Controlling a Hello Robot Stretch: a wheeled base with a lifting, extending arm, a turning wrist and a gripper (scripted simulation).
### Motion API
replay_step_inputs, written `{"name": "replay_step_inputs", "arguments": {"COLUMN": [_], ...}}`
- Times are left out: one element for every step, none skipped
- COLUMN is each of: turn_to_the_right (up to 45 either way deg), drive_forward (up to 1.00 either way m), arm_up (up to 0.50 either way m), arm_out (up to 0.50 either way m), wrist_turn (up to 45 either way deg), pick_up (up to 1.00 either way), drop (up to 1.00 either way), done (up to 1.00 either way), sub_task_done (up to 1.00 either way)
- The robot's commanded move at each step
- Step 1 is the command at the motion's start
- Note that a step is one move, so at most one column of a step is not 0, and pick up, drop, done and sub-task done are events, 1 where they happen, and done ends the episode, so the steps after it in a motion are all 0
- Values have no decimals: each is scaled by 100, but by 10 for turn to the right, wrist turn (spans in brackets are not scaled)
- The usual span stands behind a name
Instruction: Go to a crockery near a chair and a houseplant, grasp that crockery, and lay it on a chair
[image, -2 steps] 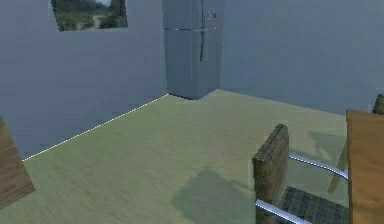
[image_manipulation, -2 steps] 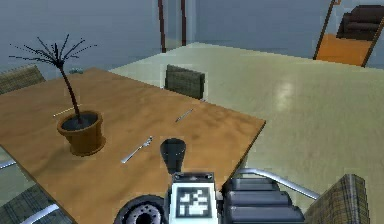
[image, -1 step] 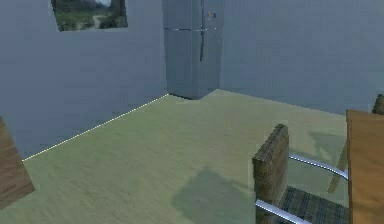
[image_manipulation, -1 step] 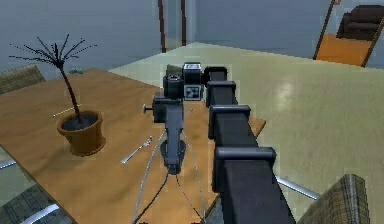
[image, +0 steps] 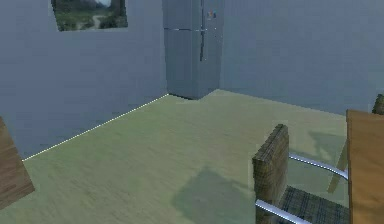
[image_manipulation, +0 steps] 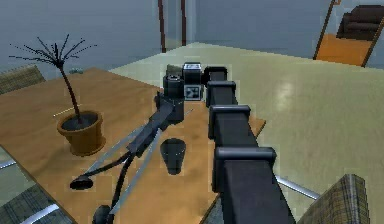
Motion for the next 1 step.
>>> {"name": "replay_step_inputs", "arguments": {"turn_to_the_right": [0], "drive_forward": [0], "arm_up": [0], "arm_out": [0], "wrist_turn": [450], "pick_up": [0], "drop": [0], "done": [0], "sub_task_done": [0]}}
